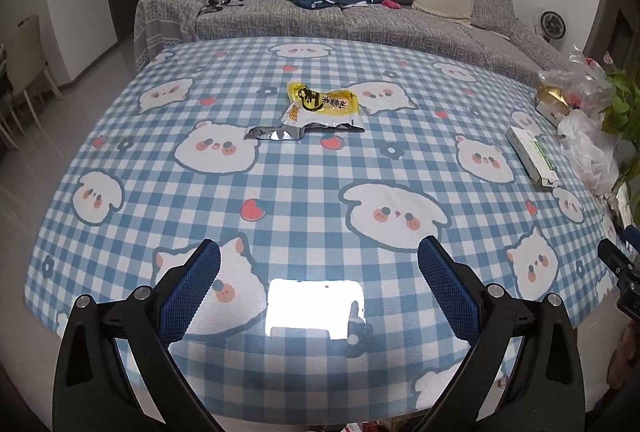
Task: Collect trash
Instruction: 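Raise both open tools back up over the table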
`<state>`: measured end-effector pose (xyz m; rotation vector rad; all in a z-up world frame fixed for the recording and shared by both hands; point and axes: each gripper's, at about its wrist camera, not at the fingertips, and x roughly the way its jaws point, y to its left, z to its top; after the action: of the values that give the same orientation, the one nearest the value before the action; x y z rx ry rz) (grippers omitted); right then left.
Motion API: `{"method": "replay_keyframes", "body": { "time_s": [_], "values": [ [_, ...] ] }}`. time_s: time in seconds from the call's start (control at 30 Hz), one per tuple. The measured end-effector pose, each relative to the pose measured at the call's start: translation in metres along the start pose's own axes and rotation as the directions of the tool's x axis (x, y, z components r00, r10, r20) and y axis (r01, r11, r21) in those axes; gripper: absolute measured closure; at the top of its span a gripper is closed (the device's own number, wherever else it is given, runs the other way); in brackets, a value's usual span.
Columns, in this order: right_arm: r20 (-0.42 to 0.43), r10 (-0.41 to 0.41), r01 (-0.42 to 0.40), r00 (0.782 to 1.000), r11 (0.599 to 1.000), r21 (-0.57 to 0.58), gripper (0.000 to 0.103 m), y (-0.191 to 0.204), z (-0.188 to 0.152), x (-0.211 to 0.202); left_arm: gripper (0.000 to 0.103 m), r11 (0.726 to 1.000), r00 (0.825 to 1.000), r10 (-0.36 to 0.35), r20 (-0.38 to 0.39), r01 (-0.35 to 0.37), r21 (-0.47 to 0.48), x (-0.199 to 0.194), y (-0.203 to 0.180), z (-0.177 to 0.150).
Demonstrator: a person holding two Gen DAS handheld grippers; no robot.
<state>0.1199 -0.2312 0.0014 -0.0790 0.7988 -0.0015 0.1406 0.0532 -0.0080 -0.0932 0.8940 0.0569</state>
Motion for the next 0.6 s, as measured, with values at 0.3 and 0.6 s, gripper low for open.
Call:
{"method": "replay_keyframes", "body": {
  "time_s": [0.3, 0.6],
  "values": [
    [-0.042, 0.01, -0.007, 0.999, 0.998, 0.059, 0.008, -0.026, 0.023, 0.046, 0.006, 0.999, 0.999, 0.036, 0.002, -0.036, 0.04, 0.031, -0.007, 0.043],
    [-0.078, -0.003, 0.008, 0.997, 0.998, 0.065, 0.008, -0.036, 0.054, 0.114, 0.006, 0.997, 0.996, 0.08, -0.036, -0.079, 0.026, 0.099, -0.016, 0.091]
  ]
}}
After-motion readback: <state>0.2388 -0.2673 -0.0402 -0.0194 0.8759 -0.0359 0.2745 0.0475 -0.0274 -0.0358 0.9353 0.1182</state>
